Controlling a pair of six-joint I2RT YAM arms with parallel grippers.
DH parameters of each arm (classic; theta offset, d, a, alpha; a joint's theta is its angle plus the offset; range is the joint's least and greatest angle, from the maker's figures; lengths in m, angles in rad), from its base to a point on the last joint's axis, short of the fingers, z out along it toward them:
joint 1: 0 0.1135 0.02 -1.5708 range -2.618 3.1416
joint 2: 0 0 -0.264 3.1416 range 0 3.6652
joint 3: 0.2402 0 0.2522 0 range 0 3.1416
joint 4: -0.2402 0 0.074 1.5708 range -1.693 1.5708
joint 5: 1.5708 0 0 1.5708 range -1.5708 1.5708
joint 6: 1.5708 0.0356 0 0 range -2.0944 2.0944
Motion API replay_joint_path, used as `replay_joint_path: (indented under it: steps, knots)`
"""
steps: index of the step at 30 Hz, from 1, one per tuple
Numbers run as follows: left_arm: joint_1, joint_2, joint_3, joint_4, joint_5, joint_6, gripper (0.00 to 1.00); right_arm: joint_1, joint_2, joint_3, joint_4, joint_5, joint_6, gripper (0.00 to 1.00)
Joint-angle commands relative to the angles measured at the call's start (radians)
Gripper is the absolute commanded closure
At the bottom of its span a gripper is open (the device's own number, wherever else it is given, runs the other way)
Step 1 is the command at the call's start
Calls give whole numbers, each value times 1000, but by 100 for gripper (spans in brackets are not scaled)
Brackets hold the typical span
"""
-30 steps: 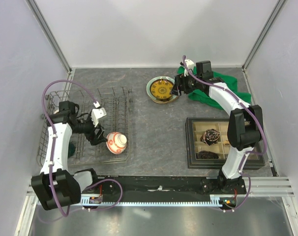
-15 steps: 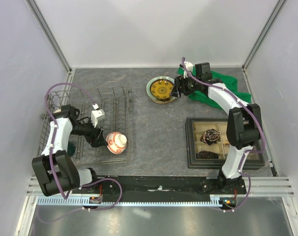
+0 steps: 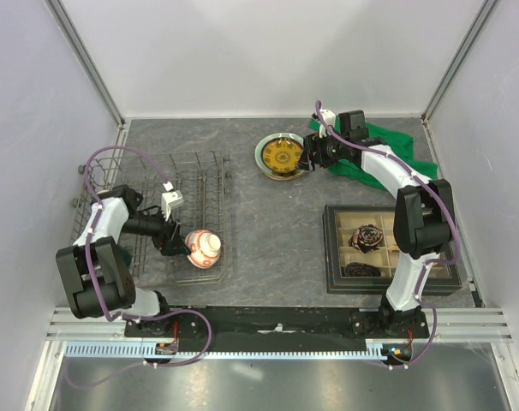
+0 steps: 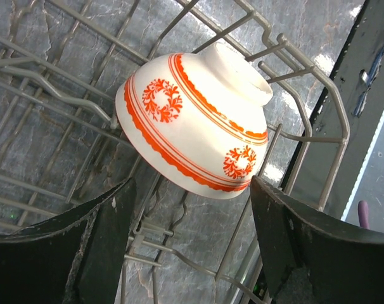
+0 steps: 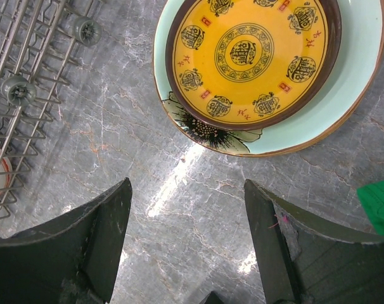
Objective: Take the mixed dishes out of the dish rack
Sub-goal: Pick up the bowl from the dish rack.
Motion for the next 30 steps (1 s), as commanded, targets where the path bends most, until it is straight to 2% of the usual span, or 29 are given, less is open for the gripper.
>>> replay_joint_path:
  steps: [1, 16, 22, 30]
  knots:
    - [6, 25, 2, -22, 92, 70, 21, -5, 13, -4, 29, -14, -21, 21]
    - [6, 114, 51, -162, 199, 197, 25, -15, 36, -2, 28, 0, -28, 21]
    - [6, 115, 65, -160, 213, 180, 27, -22, 44, -2, 29, 0, -30, 21]
    - [4, 134, 67, -93, 218, 82, 34, -28, 52, -1, 28, -4, -30, 21]
